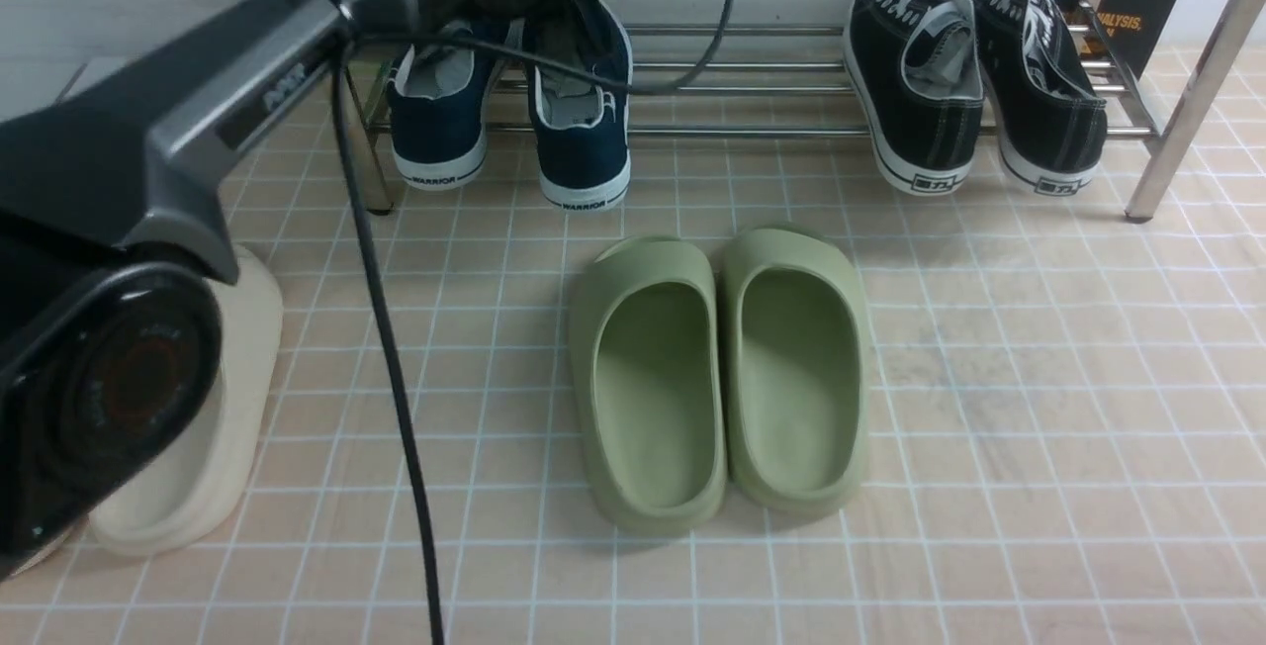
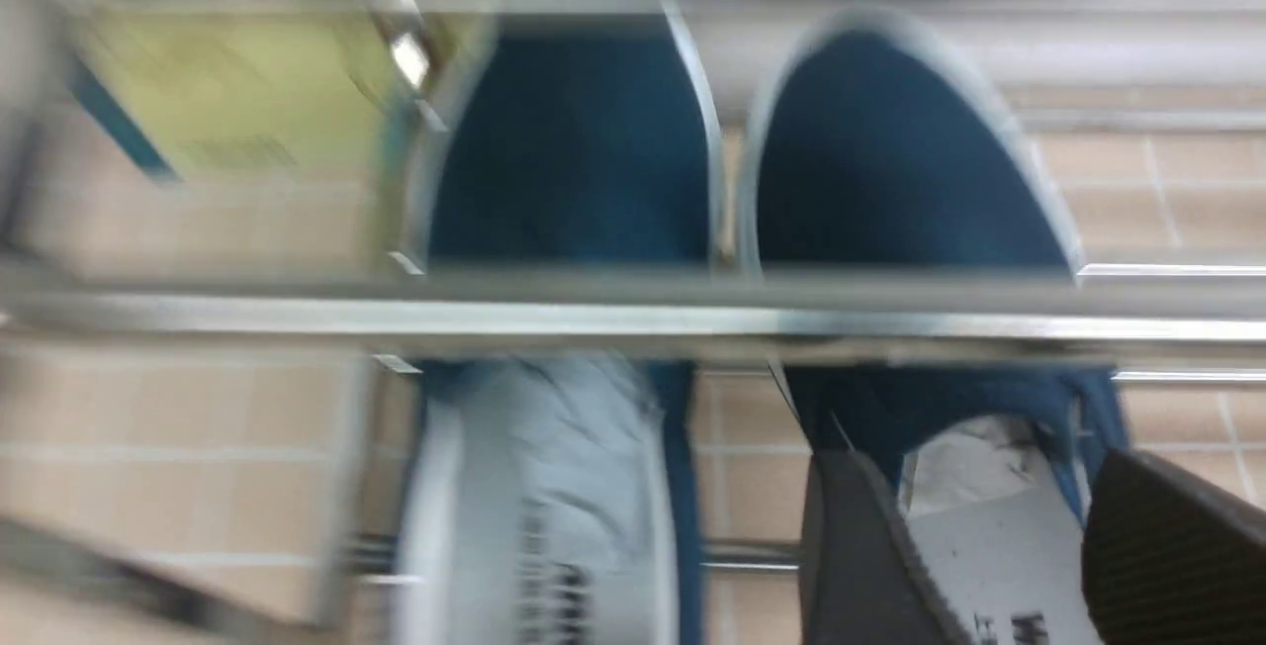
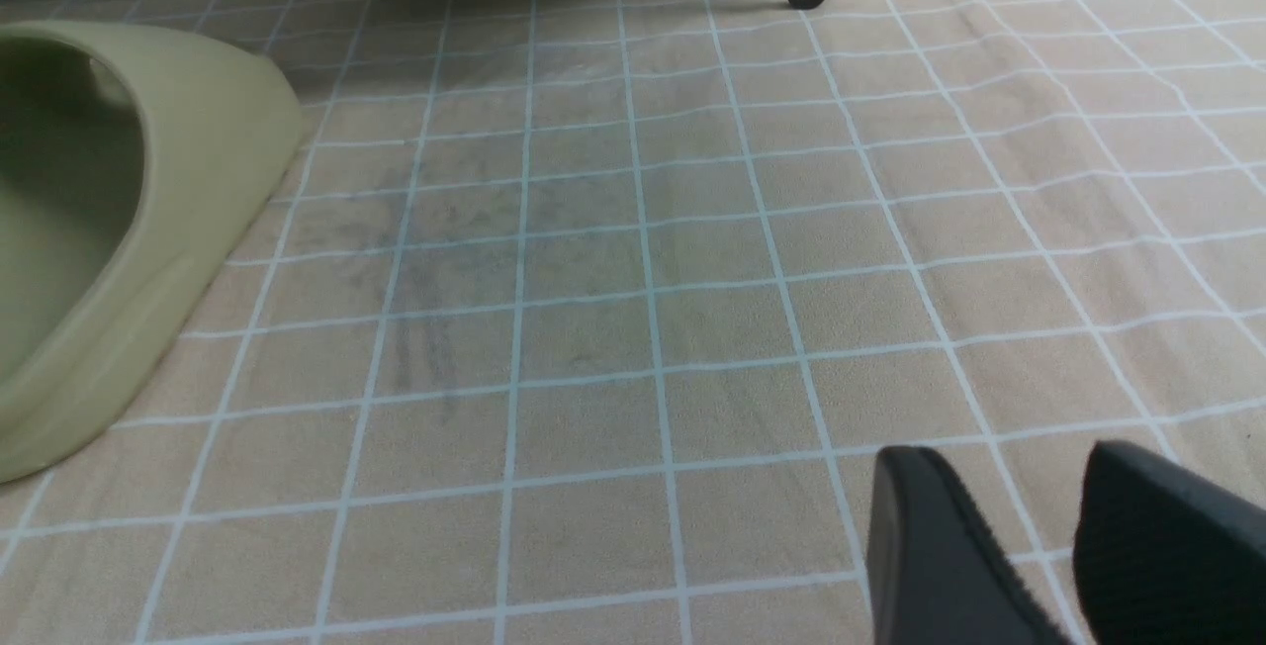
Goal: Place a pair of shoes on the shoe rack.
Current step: Use the left arm to put a shoe into the shoe rack
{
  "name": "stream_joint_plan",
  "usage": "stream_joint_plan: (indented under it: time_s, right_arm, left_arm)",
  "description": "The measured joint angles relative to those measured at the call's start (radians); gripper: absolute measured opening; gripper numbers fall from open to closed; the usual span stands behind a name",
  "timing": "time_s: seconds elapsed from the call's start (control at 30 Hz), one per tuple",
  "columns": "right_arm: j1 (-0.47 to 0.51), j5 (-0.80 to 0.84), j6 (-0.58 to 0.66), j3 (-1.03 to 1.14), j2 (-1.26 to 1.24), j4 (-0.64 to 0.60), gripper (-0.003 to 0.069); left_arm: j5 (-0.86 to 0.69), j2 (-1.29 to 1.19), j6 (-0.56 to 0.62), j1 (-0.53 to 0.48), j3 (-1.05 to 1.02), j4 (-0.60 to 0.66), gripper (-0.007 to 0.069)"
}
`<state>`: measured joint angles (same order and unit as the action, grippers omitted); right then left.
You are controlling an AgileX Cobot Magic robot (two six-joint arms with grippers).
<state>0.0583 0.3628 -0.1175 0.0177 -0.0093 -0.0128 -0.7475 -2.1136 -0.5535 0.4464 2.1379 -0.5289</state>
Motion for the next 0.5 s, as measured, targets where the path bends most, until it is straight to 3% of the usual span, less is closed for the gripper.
stream_joint_plan:
  time_s: [0.17, 0.33, 0.5]
  right_arm:
    - [0.000, 0.000, 0.000, 0.000, 0.000, 0.000, 0.0237]
    - [0.000, 0.000, 0.000, 0.000, 0.000, 0.000, 0.0237]
    - [0.000, 0.000, 0.000, 0.000, 0.000, 0.000, 0.0237]
  left_arm:
    - [-0.161, 0.113, 0.180, 0.001, 0.009, 0.109, 0.0181]
    - [-0.298, 0.109, 0.391, 0.001, -0.049, 0.375, 0.0022]
    - [-0.319, 0.061, 0.564, 0.001, -0.177, 0.610, 0.0002]
